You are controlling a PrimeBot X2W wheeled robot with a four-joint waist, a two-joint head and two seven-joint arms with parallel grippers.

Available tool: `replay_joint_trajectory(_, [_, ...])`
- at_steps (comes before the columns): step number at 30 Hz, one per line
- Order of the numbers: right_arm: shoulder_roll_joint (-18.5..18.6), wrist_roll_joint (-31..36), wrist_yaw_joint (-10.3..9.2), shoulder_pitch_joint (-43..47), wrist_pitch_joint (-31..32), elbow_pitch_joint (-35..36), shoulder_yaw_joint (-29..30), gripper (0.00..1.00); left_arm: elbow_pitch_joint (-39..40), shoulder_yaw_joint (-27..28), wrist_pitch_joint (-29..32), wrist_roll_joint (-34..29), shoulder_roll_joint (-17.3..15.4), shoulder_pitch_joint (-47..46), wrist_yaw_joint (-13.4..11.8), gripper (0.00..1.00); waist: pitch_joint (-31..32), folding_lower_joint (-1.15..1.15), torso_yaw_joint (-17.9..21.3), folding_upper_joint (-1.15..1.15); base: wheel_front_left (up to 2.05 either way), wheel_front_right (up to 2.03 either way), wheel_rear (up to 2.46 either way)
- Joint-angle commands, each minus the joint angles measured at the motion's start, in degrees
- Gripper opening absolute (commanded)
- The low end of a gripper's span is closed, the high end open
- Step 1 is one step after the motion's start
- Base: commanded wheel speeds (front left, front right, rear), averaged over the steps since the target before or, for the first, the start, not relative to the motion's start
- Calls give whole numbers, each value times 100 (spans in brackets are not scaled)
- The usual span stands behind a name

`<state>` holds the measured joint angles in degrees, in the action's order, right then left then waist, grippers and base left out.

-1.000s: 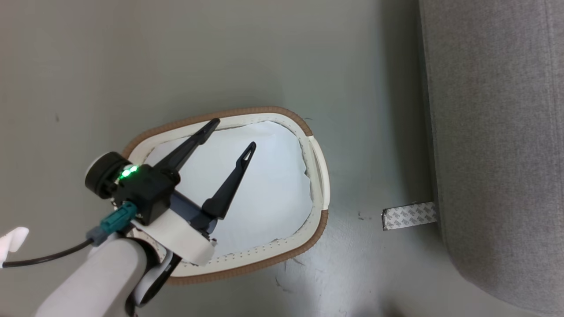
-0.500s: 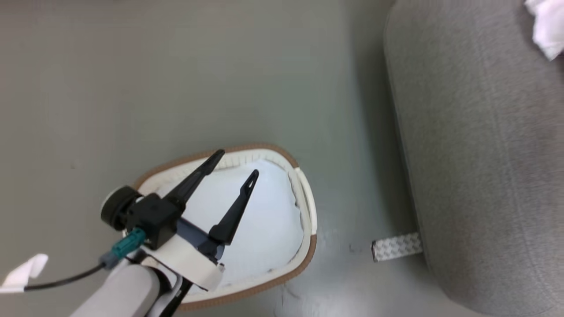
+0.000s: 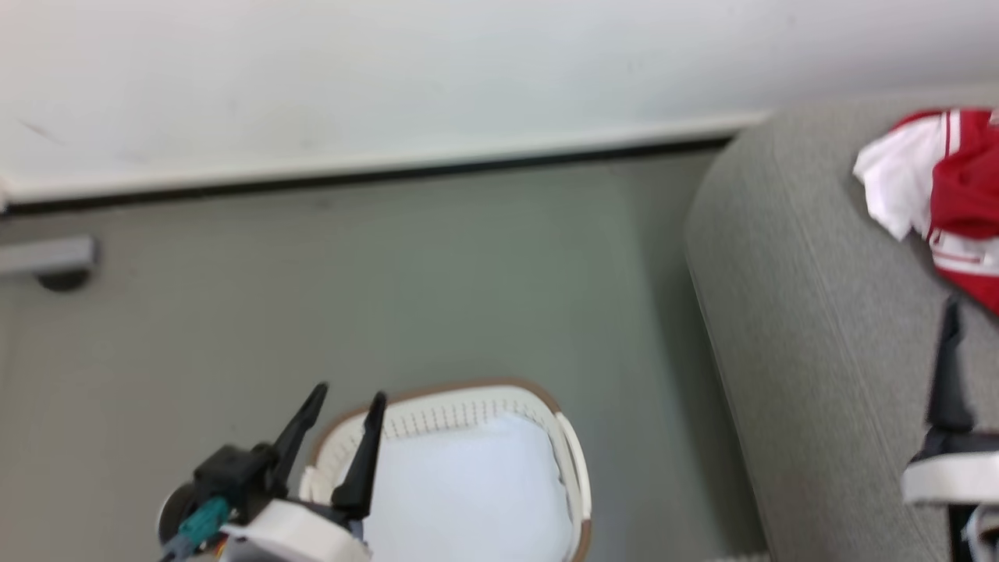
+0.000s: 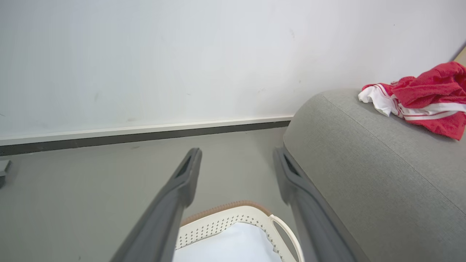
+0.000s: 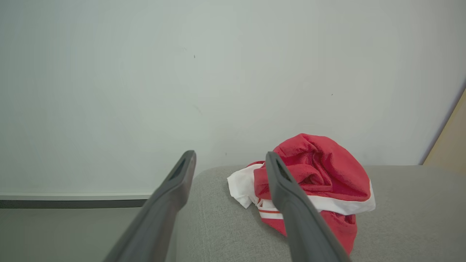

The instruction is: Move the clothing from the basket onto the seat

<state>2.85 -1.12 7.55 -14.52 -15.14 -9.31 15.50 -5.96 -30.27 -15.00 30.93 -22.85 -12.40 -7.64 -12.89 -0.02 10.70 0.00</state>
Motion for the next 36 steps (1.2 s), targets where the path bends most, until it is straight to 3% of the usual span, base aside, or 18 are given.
replay_joint_trajectory(1, [18, -64, -13, 336, 2, 62, -186, 100, 3, 160, -14, -62, 96, 270, -44, 100, 725, 2, -417, 0, 0, 0, 0])
replay_joint_trajectory(5, [14, -371, -13, 941, 1, 99, -585, 100, 32, 630, -16, -264, 332, 877, -147, 100, 1214, 2, -627, 0, 0, 0, 0])
replay_joint_trajectory(9, [12, -471, -13, 1332, 1, 81, -907, 100, 50, 1035, -14, -488, 480, 1336, -89, 100, 1393, 2, -781, 0, 0, 0, 0])
replay_joint_trajectory(16, [12, -524, -13, 1655, 1, -199, -1297, 100, -72, 1609, -15, -875, 739, 1778, 175, 100, 1577, 2, -880, 0, 0, 0, 0])
replay_joint_trajectory(33, [13, -764, -13, 1672, 1, -598, -1550, 100, -416, 2358, -16, -1537, 1273, 1963, 689, 100, 1662, 2, -944, 0, 0, 0, 0])
replay_joint_trajectory(34, [-5, -754, 0, 1696, 0, -582, -1558, 0, -416, 2357, -12, -1532, 1303, 1896, 686, 0, 1663, 2, -943, 0, 0, 0, 0])
replay_joint_trajectory(36, [-29, -758, 1, 1718, 2, -667, -1563, 0, -514, 2339, -8, -1529, 1334, 1918, 695, 0, 1663, 2, -945, 0, 0, 0, 0])
